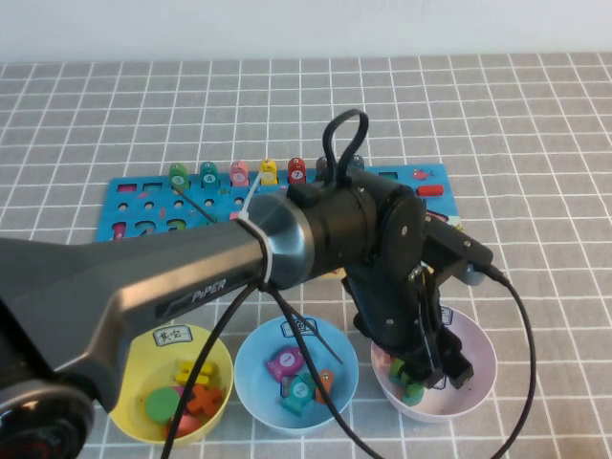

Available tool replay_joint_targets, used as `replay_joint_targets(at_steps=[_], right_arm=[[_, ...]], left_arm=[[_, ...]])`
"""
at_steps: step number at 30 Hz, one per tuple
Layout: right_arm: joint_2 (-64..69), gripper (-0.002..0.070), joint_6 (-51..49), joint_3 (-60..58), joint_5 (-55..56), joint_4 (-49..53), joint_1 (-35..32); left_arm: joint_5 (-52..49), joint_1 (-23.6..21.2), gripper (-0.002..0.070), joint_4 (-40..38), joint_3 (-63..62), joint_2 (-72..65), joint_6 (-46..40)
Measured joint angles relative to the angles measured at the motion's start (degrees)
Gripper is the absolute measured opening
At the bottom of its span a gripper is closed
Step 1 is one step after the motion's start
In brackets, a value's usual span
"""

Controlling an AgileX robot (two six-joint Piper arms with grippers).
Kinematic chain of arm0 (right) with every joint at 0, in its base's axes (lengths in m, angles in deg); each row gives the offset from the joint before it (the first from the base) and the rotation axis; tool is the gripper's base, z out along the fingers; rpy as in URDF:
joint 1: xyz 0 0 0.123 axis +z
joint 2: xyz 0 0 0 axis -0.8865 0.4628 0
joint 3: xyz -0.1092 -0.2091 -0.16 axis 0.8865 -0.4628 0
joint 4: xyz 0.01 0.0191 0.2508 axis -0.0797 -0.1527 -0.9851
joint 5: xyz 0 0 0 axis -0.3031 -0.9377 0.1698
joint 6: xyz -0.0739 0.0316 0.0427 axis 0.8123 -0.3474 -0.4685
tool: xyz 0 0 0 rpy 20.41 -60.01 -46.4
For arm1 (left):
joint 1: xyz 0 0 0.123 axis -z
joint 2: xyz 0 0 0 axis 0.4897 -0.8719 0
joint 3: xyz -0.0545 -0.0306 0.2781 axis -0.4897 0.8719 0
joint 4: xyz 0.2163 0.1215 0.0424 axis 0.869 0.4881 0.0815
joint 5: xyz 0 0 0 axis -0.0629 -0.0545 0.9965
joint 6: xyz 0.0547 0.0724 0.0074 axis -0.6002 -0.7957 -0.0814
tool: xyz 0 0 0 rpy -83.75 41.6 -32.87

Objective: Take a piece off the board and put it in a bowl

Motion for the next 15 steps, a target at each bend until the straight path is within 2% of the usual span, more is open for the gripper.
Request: replay_joint_targets(at_steps=[11,15], right_arm=[[0.0,-0.0018,0.0,0.0,0.0,0.0,0.0],[0.0,-0.0018,0.0,0.0,0.0,0.0,0.0]], left_arm=[[-8.4,0.0,0.0372,-0.1,-3.4,1.2,0.9],[-9.0,0.0,0.0301,0.4,-3.4,5.0,0.9]])
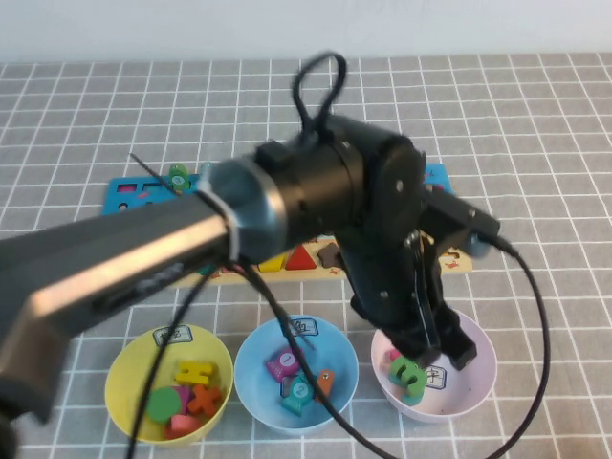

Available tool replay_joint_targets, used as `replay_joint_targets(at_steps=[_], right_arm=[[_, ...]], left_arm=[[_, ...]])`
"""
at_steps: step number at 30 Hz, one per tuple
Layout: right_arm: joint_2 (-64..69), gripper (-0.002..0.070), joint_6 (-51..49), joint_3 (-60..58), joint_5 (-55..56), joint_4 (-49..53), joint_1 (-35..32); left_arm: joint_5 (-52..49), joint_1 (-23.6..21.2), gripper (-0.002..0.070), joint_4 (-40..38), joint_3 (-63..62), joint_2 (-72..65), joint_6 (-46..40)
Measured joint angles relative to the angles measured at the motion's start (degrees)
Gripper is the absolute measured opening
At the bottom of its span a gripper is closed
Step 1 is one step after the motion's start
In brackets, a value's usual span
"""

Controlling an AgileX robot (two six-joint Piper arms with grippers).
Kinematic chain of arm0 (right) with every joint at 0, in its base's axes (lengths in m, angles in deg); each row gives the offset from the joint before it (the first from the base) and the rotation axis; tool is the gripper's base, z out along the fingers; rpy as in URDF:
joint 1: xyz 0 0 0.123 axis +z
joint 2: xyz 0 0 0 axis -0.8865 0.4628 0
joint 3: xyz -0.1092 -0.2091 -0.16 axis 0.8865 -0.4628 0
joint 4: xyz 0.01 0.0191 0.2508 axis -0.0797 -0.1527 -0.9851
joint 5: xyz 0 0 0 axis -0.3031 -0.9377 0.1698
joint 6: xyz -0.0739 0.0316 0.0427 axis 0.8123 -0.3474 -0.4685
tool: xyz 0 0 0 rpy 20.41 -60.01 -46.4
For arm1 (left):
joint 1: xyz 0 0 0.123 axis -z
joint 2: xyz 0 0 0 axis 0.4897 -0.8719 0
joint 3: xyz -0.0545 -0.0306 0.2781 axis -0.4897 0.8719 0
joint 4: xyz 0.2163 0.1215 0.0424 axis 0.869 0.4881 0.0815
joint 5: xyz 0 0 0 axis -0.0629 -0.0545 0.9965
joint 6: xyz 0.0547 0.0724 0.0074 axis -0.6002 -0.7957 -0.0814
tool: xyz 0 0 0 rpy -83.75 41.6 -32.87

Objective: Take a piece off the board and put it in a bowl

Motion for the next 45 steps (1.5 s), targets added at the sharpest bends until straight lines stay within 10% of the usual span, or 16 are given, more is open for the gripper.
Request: replay_joint_targets(at_steps=[9,23,45], right_arm=[[0.0,-0.0018,0.0,0.0,0.0,0.0,0.0],[-0.1,-0.0018,0.0,0.0,0.0,0.0,0.0],[-0.2,-0.0018,0.0,0.0,0.0,0.0,0.0]], left_arm=[[11.0,-0.2,0.0013,0.3,13.4,15.4,0.0],[39.0,-5.8,-0.0001,11.5,51.7,51.8,11.7],[41.8,-6.4,-0.0001,14.2,64.5,70.4,17.9]])
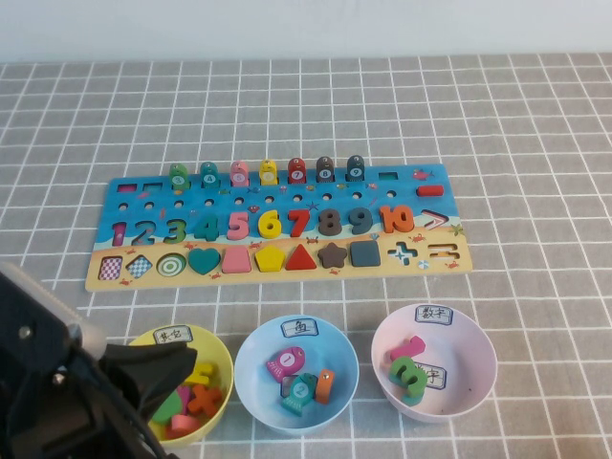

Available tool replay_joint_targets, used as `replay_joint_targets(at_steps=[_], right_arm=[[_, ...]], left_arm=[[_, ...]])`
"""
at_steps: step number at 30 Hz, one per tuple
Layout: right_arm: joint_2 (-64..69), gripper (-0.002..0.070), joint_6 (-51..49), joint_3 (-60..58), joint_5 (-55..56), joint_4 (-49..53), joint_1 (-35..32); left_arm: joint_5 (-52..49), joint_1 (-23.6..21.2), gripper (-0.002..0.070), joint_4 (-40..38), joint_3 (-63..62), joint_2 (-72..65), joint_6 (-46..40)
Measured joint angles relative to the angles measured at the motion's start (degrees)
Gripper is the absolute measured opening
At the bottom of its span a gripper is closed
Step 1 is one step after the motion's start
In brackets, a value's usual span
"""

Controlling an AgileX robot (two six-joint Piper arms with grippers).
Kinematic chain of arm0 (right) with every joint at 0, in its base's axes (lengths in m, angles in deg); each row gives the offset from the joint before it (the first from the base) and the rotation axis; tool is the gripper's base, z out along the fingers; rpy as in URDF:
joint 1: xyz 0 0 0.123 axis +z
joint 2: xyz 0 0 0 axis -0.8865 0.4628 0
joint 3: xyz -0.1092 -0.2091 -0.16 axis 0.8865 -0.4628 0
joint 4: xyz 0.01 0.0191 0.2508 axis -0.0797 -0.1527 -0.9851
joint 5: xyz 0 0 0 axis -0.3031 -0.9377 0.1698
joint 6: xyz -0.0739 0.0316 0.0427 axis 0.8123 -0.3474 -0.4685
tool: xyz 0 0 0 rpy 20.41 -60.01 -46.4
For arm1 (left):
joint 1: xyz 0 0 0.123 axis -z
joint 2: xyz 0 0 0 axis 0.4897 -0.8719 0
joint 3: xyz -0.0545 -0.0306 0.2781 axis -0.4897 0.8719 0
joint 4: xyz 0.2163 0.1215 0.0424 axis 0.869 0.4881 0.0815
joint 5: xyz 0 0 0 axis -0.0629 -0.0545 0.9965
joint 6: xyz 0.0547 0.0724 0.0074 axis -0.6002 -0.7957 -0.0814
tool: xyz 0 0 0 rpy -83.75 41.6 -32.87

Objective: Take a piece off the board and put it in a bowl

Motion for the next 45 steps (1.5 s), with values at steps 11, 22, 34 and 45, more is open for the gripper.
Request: replay_joint_targets(at_steps=[11,22,34,45], right_arm=[[0.0,-0.0018,0.0,0.0,0.0,0.0,0.0],[0.0,-0.0018,0.0,0.0,0.0,0.0,0.0],[0.0,-0.0018,0.0,0.0,0.0,0.0,0.0],[0.0,-0.0018,0.0,0.0,0.0,0.0,0.0]], left_arm=[[8.3,-0.1,-0.0002,4.5,3.0,1.0,-0.1],[26.5,-23.0,-0.0002,1.3,19.0,24.3,-7.8],[24.1,-38.8,-0.0003,-0.6,29.0,41.0,-8.5],[3.3,-38.7,-0.0003,-0.7,29.1,41.2,-10.2]])
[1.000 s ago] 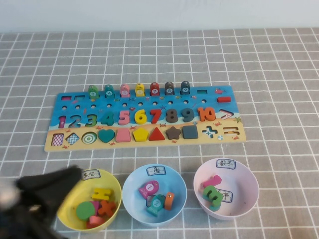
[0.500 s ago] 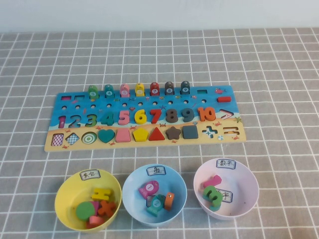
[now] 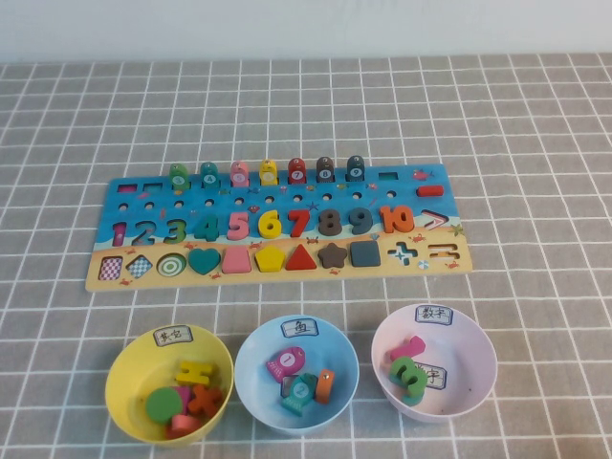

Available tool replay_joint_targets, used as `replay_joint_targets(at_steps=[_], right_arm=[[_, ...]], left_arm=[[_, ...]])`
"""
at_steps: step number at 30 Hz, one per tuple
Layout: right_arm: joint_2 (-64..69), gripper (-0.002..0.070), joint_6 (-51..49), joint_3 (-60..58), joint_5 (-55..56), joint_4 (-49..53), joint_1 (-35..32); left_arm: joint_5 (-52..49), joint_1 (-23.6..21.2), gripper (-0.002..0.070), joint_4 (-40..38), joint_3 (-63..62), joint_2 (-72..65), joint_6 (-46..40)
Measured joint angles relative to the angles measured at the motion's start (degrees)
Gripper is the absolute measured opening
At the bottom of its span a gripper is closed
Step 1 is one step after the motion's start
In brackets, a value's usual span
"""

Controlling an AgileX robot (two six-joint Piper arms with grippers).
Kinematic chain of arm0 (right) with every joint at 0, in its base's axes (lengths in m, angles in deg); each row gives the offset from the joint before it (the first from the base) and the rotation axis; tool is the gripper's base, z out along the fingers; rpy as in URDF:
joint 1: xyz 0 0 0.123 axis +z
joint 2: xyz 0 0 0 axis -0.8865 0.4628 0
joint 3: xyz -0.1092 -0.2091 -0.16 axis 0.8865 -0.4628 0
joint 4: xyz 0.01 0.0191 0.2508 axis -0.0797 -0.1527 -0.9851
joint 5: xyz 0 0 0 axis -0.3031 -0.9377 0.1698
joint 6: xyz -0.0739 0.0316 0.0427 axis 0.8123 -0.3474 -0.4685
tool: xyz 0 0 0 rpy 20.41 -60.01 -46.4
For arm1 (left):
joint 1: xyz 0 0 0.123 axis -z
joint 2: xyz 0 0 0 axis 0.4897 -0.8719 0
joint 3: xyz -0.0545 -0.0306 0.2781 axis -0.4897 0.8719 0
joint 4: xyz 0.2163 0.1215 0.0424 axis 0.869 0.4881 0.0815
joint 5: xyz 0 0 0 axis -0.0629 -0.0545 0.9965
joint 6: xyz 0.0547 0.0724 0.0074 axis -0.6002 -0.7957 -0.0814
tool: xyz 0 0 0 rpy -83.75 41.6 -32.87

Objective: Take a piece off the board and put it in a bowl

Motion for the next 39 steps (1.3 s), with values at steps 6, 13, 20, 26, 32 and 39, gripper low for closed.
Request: replay_joint_targets(at_steps=[6,13,20,26,32,39], right_arm=[[0.0,-0.0018,0.0,0.0,0.0,0.0,0.0],[0.0,-0.0018,0.0,0.0,0.0,0.0,0.0],[0.0,-0.0018,0.0,0.0,0.0,0.0,0.0],[0.0,-0.0018,0.0,0.0,0.0,0.0,0.0],[0.0,-0.0018,0.0,0.0,0.0,0.0,0.0],[0.0,-0.0018,0.0,0.0,0.0,0.0,0.0]], left_arm=[[-3.8,0.0,-0.0003,0.0,0.0,0.0,-0.5],[-4.1,-0.3,-0.0003,0.1,0.0,0.0,-0.5],[-4.1,-2.2,-0.0003,0.1,0.0,0.0,-0.5],[-4.1,-2.3,-0.0003,0.1,0.0,0.0,-0.5],[-4.1,-2.3,-0.0003,0.1,0.0,0.0,-0.5],[-4.1,-2.3,-0.0006,0.1,0.0,0.0,-0.5]])
